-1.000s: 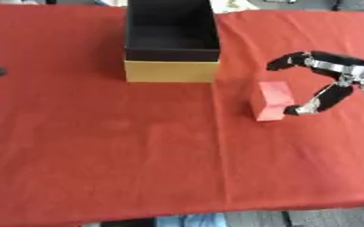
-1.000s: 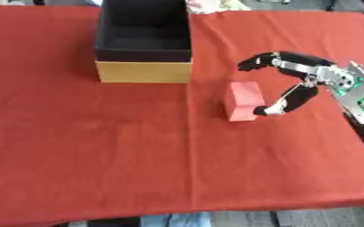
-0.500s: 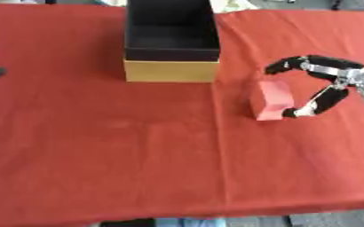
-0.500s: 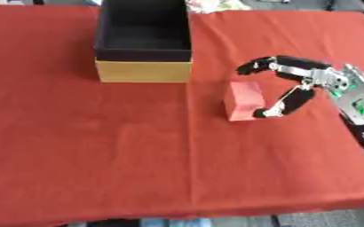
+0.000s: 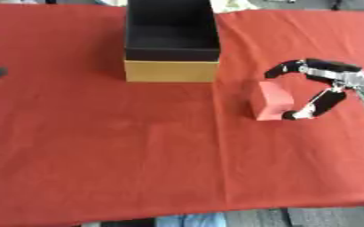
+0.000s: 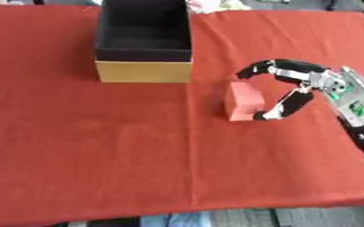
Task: Pick up objects on the table and place them in the box.
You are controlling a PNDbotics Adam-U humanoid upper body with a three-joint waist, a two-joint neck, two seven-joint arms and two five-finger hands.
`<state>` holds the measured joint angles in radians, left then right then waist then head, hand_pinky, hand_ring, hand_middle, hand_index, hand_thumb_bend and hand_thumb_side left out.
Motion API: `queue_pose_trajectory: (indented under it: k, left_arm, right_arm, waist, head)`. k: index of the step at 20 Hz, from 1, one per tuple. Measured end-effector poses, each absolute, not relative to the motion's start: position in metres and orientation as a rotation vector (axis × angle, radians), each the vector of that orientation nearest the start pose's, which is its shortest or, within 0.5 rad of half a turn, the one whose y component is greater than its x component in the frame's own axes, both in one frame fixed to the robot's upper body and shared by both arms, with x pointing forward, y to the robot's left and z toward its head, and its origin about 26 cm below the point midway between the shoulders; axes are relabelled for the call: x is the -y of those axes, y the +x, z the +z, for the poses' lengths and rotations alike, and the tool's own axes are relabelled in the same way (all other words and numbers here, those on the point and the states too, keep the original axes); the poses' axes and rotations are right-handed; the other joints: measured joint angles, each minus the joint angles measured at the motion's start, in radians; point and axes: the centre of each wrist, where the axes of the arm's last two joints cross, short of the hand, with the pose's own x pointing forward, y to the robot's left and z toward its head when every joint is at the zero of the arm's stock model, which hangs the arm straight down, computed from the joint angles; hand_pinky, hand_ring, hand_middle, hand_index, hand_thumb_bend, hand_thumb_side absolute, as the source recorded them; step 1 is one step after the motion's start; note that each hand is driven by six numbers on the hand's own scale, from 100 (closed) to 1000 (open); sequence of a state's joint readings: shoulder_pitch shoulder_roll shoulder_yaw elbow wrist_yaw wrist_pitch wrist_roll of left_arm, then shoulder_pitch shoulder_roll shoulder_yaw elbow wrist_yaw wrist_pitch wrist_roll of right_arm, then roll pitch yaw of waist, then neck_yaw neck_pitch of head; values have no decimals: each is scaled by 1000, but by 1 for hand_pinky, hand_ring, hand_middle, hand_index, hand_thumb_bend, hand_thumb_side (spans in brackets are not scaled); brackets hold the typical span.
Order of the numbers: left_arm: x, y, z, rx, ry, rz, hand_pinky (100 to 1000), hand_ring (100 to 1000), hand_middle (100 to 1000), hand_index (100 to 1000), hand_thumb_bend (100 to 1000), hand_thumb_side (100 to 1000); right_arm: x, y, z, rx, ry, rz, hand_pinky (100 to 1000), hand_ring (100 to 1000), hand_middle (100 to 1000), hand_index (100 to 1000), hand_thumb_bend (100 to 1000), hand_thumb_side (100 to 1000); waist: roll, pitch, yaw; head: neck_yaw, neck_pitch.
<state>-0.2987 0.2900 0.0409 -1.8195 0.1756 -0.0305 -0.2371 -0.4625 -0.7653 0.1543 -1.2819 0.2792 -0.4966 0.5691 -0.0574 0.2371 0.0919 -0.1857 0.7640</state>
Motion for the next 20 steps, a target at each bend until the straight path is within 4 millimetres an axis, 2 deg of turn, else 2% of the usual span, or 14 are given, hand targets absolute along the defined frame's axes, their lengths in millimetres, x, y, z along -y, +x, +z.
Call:
queue_pose_trajectory:
  k: [10, 14, 20]
  left_arm:
    - [-277, 325, 160, 2102, -137, -433, 881, 995, 939, 937, 100, 353]
    - [-277, 325, 160, 2102, -138, -434, 881, 996, 939, 938, 100, 354]
    - [-277, 325, 160, 2101, -139, -435, 882, 996, 939, 938, 100, 354]
  right_arm:
    - [400, 377, 141, 1529, -378, 1588, 941, 894, 804, 904, 459, 139]
    - [400, 377, 141, 1529, -386, 1595, 935, 870, 737, 845, 446, 114]
    - [398, 378, 141, 1549, -405, 1593, 919, 829, 573, 736, 412, 100]
  waist:
    - [0, 0, 0]
    - [0, 0, 1]
    - [-1, 0, 1]
  head:
    - [0, 0]
    - [0, 0]
    - [0, 0]
